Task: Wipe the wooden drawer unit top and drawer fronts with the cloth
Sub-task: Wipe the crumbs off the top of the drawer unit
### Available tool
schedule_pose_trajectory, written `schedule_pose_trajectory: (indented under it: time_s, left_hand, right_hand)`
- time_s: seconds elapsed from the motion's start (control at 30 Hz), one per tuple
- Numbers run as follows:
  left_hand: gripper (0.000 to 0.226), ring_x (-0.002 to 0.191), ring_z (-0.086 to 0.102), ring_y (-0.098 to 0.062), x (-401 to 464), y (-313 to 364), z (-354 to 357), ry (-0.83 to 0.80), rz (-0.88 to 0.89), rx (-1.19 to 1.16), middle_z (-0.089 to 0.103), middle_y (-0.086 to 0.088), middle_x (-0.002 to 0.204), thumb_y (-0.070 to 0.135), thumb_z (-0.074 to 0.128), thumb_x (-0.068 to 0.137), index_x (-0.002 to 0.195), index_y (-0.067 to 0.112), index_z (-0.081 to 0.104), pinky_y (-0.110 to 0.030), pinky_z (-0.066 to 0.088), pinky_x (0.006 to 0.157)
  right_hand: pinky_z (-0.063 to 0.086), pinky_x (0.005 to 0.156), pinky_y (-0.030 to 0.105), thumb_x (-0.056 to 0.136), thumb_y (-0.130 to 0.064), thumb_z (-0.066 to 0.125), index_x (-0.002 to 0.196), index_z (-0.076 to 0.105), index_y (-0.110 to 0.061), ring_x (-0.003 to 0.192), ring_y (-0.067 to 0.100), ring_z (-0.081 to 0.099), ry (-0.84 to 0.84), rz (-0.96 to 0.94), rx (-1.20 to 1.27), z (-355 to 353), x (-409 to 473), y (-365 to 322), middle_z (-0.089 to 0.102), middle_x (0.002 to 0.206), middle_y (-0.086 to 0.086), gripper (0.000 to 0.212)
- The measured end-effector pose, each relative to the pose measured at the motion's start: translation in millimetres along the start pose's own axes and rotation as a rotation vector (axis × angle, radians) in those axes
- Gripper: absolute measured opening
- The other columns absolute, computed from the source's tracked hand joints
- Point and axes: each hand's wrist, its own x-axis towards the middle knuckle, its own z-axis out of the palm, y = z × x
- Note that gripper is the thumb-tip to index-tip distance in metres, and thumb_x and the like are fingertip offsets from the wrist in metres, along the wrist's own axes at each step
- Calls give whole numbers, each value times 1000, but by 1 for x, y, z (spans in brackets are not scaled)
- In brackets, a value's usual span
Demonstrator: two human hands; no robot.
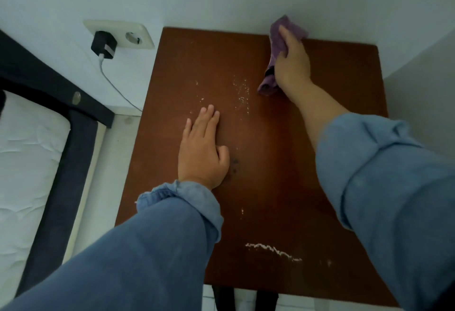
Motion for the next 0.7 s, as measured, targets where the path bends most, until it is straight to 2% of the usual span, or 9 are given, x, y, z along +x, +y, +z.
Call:
schedule_pose_trajectory:
  time_s: [0.1,0.23,0.43,0.6,0.7]
  left_hand:
    - [66,146,19,-14,0,1,-2,-6,-9,7,29,-1,156,24,38,80,146,13,36,-32,4,121]
    - [69,147,18,-14,-4,7,-3,-27,14,-17,28,-1,157,28,32,78,146,13,35,-32,4,121]
    - [70,146,18,-13,-1,5,-3,-16,12,9,28,-1,157,28,32,78,146,12,36,-30,2,121]
    - [70,146,21,-15,-2,4,-1,-2,22,7,30,-3,156,26,32,77,144,10,38,-32,4,121]
    - [67,145,23,-19,1,2,1,12,32,8,33,-7,154,20,38,76,142,8,40,-33,6,120]
  right_hand:
    - [29,113,39,92,-11,39,150,23,-26,136,33,37,-24,-22,-266,25,11,-2,36,150,11,61]
    - [37,101,33,90,-11,44,150,18,-21,127,32,48,-112,-192,-311,43,13,-11,48,143,11,66]
    - [41,100,30,85,-13,52,140,39,-23,121,30,53,-272,-221,-284,35,39,-17,56,133,8,57]
    - [43,91,24,77,-7,53,125,53,-32,111,23,60,-265,-310,-254,30,-20,-1,66,121,-2,53]
    - [44,90,24,76,-7,55,118,57,-34,105,17,63,-249,-320,-220,29,-60,11,68,114,-8,49]
